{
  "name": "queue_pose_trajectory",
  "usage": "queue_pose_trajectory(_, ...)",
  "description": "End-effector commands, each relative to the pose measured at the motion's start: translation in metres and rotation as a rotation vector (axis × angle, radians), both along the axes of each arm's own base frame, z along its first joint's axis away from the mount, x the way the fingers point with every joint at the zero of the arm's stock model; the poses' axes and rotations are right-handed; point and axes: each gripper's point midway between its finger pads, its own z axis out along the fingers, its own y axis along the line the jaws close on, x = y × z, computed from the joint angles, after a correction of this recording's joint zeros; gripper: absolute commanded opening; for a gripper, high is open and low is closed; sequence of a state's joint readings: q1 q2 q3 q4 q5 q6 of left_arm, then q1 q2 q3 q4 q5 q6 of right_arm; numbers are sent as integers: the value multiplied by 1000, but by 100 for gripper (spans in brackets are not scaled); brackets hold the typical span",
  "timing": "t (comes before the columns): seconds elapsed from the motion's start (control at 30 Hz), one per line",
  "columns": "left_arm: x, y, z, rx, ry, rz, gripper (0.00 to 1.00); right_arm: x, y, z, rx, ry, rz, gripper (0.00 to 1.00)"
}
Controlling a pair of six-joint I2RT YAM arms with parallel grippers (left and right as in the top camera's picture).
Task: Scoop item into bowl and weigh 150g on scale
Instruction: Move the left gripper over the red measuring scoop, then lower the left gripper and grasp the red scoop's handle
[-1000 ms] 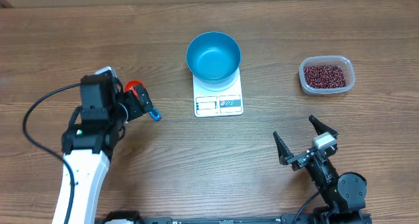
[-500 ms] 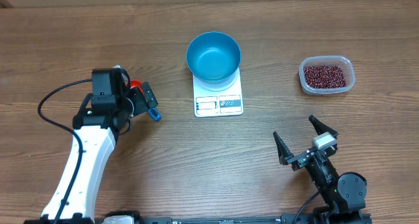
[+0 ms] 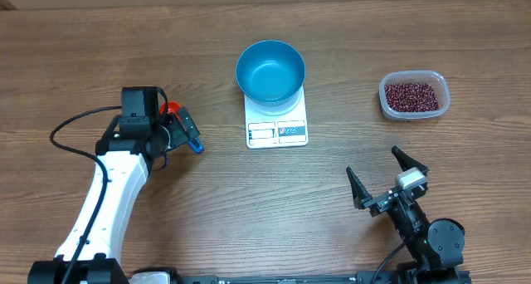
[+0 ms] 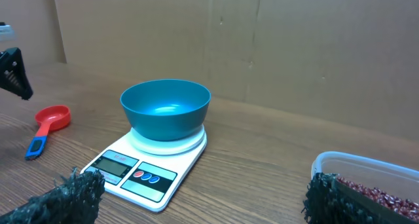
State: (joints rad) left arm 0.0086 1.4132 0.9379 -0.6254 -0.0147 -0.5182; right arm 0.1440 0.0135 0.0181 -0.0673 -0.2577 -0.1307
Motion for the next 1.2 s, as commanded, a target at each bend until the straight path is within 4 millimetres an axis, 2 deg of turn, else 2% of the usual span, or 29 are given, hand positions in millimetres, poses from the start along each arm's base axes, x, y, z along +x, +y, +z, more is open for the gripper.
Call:
queue_pose_trajectory(0.0, 8, 21, 15, 61, -11, 138, 100, 0, -1, -1, 6, -5, -7, 100)
queue_pose_trajectory(0.17, 14, 15, 12, 25, 10, 136, 100, 0, -1, -1, 6, -5, -7, 100)
queue_pose_trajectory(0.43, 15, 7, -16, -9, 88, 261, 98, 0, -1, -1, 6, -5, -7, 100)
queue_pose_trajectory(0.6, 29, -7, -24, 1, 126, 269, 96, 0, -1, -1, 6, -5, -7, 100)
queue_pose_trajectory(0.9, 46, -13, -42, 52, 272, 307, 99, 0, -1, -1, 6, -5, -7, 100)
queue_pose_trajectory(1.03, 46, -16, -51, 25, 289, 350, 93, 0, -1, -1, 6, -5, -7, 100)
queue_pose_trajectory(1.1, 47, -16, -52, 18, 287, 372, 85, 0, -1, -1, 6, -5, -7, 100)
queue_pose_trajectory(1.17, 47, -16, -52, 11, 284, 387, 82, 0, -1, -1, 6, -5, -7, 100)
